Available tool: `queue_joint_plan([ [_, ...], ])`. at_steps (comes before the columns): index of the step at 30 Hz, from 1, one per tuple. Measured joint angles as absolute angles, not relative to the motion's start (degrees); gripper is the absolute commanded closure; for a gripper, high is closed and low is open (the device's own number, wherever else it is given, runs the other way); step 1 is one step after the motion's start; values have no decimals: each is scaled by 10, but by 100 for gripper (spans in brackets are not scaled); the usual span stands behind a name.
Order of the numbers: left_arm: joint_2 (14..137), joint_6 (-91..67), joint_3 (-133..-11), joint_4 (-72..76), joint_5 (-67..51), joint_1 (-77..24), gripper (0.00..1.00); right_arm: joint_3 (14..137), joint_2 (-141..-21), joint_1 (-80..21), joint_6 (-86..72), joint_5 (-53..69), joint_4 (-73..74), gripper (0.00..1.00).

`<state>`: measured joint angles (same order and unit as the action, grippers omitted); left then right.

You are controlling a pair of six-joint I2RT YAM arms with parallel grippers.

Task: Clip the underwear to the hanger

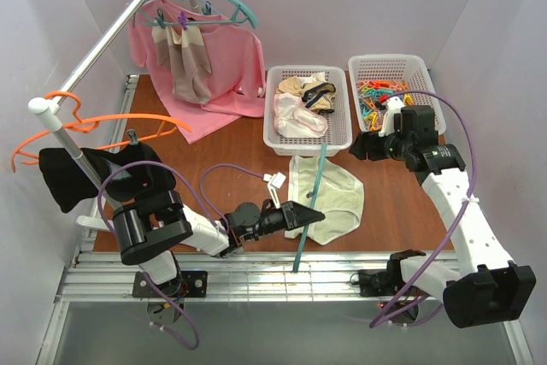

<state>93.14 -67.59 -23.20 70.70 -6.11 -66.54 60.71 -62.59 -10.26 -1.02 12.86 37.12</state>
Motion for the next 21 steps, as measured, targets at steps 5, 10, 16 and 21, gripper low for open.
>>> queue_joint_plan([
  [5,931,-684,-230,709,-66,-651,100,607,-606,-103,-10,128,378,14],
  [10,927,-705,-217,717,-69,-636,100,608,-604,-103,-10,128,380,14],
  [16,904,-725,-214,707,-69,-618,100,614,-616,-103,-10,124,385,14],
  [21,864,-731,-226,649,-66,-612,100,615,-622,-117,-6,117,387,14],
])
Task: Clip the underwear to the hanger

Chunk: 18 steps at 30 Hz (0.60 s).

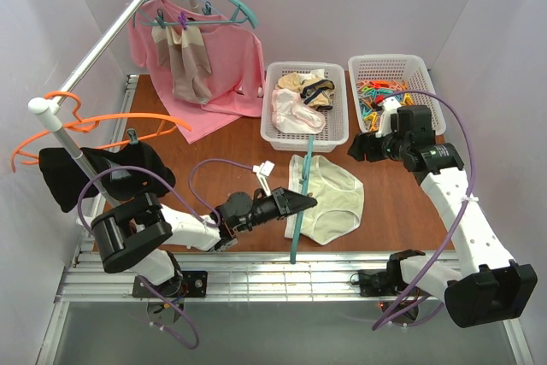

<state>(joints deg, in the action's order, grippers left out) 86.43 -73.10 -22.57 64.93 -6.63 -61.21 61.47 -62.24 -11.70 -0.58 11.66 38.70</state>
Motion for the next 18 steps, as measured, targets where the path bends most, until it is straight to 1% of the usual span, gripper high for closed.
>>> queue_joint_plan([
  [12,798,-745,-302,418,-91,-612,100,614,-612,-135,4,109,392,14],
  [18,764,-746,-319,336,-90,-604,100,614,-605,-136,4,109,393,14],
])
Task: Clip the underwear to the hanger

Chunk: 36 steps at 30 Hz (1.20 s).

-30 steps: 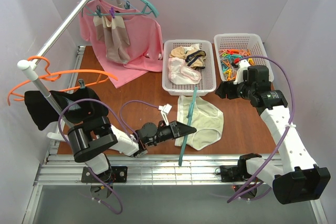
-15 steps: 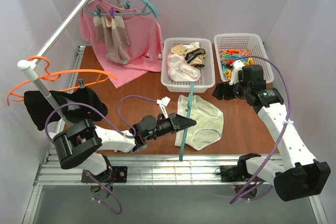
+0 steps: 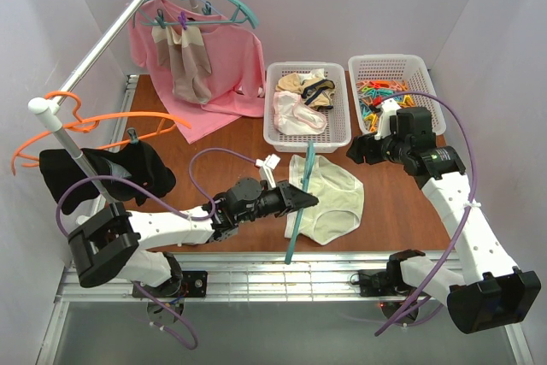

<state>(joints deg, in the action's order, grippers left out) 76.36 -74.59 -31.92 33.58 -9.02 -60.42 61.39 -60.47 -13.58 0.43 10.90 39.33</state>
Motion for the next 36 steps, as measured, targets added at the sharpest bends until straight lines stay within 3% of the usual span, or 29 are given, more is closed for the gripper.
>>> queue_joint_plan([
  [36,694,-758,-332,238,-101,-590,100,613,-605,-136,7,120,404,13],
])
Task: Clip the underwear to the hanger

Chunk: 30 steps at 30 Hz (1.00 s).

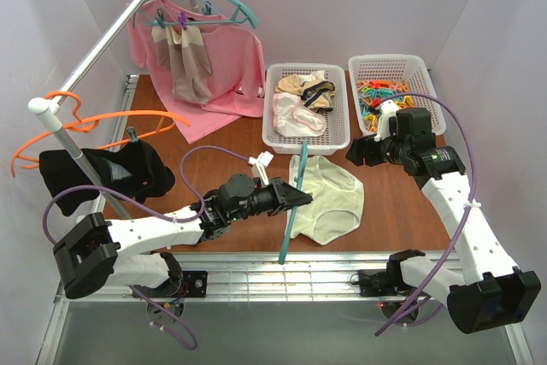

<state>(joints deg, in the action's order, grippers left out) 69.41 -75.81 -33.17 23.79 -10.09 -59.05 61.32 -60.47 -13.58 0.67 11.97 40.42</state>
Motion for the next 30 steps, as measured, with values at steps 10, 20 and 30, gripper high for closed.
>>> queue_joint_plan([
  [10,693,-760,-386,157,-129,-574,100,613,-606,-136,7,121,405,13],
  [20,693,-780,-394,134,-159,-555,100,613,-607,-136,11,121,405,13],
  [30,701,-805,-434,106,-192,-533,100,610,-607,-136,16,121,406,13],
])
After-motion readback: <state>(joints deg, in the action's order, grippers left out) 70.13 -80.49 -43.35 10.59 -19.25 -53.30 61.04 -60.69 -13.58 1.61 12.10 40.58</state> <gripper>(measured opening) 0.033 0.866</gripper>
